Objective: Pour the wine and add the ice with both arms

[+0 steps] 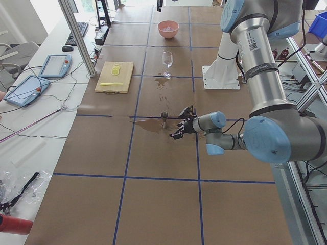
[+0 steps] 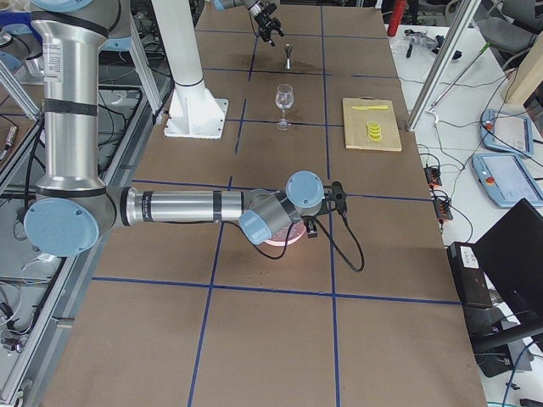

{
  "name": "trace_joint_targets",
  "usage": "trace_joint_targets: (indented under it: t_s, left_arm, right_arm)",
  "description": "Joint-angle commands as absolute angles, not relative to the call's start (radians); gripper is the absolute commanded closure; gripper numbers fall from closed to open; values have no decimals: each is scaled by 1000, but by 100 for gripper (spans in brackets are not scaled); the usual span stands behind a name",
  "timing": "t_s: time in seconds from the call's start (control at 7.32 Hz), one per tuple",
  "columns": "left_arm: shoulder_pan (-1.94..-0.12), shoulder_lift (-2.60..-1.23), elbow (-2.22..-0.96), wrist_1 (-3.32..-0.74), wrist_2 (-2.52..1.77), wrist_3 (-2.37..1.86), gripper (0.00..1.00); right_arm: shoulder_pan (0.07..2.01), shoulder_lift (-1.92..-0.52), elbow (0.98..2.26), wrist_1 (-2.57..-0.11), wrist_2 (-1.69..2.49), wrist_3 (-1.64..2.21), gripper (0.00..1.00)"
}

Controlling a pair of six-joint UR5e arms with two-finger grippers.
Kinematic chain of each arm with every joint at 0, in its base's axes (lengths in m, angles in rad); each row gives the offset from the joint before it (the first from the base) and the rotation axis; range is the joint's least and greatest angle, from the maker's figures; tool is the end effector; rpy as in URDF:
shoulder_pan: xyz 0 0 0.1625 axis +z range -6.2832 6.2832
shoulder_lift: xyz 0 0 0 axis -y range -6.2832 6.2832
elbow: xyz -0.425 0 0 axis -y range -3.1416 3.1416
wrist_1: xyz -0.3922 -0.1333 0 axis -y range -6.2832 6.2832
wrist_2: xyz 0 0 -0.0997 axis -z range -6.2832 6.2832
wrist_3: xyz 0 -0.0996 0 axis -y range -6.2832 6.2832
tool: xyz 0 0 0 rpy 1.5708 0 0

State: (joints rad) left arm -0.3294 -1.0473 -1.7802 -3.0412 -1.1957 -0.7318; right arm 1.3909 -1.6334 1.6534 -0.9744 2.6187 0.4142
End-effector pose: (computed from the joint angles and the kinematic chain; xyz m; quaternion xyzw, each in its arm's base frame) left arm 0.2153 -0.2530 0.5978 0.4264 0.3617 0.1088 0.8219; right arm -0.0389 -0.4764 0.5618 0.1116 -0.5327 -0.0543 0.8371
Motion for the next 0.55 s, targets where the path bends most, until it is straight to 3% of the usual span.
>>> trace_joint_targets:
  t_s: [0.0, 0.41]
  left_arm:
    - [-579, -1048, -1746, -3036, -1457, -537, 0]
    - [-967, -1132, -1735, -2861, -1883, -370, 0]
  right_arm:
    - [1352, -1638, 1704, -976, 2527, 532, 0]
    - [1194, -1684, 1800, -976, 2391, 777, 0]
